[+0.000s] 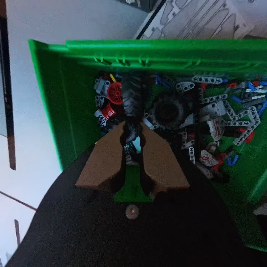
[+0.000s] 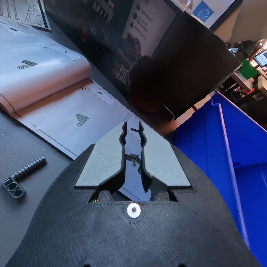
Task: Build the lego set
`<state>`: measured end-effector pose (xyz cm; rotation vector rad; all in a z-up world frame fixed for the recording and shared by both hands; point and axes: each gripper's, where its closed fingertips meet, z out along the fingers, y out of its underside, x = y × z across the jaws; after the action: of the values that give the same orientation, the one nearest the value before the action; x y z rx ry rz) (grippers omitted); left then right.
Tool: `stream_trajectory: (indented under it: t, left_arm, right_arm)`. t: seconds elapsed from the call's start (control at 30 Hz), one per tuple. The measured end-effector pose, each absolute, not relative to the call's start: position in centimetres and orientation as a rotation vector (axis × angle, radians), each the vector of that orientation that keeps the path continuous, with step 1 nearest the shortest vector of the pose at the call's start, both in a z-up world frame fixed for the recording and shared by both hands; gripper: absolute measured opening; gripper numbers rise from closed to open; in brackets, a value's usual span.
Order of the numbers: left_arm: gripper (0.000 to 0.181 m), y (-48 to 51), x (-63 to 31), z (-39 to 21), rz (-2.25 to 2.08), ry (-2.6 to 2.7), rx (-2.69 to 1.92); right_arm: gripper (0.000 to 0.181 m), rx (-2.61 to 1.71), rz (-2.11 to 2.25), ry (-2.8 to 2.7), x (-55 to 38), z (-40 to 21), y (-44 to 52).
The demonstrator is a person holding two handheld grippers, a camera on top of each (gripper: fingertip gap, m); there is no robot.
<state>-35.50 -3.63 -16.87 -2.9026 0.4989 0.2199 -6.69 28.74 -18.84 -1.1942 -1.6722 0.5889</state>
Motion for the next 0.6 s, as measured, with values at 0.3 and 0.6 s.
stream_trajectory:
  t: [0.3, 0.6]
  left_arm:
    - [0.045, 0.0, -34.6, -18.7, 0.092, 0.578, -2.815]
    - [0.022, -6.5, -37.9, -20.1, 0.261, 0.503, -3.146]
  right_arm:
    - [0.012, -1.213, 0.542, -1.665, -6.7, -19.1, 29.5]
    - [0.013, -1.21, 0.532, -1.671, -6.8, -19.2, 29.5]
